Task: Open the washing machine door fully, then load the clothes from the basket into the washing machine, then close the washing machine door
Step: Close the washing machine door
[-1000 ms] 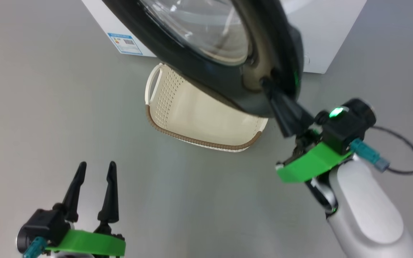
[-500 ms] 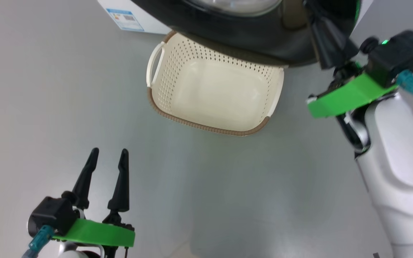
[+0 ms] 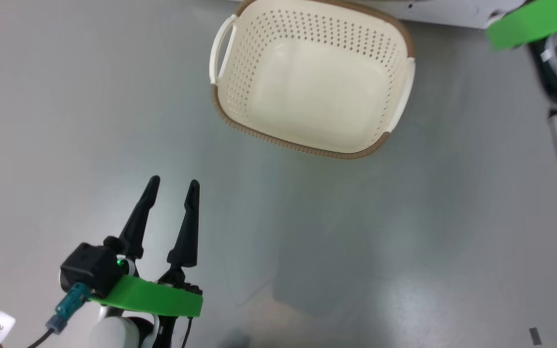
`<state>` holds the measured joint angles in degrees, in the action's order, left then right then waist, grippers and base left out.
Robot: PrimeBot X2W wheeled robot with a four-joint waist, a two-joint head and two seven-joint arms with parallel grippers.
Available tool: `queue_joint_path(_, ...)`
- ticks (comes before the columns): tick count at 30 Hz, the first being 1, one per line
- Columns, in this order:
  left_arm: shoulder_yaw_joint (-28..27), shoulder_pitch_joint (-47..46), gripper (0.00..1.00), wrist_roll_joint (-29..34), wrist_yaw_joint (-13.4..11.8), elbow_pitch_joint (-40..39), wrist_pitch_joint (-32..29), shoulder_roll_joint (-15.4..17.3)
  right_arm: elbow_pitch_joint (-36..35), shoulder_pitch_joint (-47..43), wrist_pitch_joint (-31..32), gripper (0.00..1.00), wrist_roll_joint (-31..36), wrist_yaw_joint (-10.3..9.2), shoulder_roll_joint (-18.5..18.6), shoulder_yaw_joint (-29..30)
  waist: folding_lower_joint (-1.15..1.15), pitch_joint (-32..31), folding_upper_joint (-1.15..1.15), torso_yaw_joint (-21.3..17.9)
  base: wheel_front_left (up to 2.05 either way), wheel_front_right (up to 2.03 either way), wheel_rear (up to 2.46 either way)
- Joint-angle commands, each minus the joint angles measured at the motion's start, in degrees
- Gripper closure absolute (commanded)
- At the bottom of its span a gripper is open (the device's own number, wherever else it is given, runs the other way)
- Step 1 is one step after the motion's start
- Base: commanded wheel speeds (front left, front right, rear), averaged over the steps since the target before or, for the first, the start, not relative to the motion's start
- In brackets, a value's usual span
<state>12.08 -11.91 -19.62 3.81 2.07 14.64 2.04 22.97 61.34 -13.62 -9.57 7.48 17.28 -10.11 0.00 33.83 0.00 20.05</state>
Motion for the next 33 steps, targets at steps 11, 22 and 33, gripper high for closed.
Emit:
queue_joint_path(11,-0.3,-1.6,0.0,-1.4,-0.2,-1.3,0.4,0.8,3.3,8.3,1.0,1.0,0.3,0.01,0.9,2.1,0.0,4.3,0.0,2.8,0.0,0.0,0.0)
queue_joint_path(22,0.3,-2.8,0.0,-1.9,-0.2,-1.5,0.4,0.8,7.0,10.7,0.3,1.0,0.1,0.01,1.1,2.1,0.0,4.8,0.0,2.5,0.0,0.0,0.0)
queue_joint_path(33,-1.3,-2.7,0.0,-1.2,-0.1,-1.4,0.4,0.8,6.3,6.3,-0.6,1.0,-3.3,0.01,0.2,0.4,0.0,2.6,0.0,0.3,0.0,0.0,0.0)
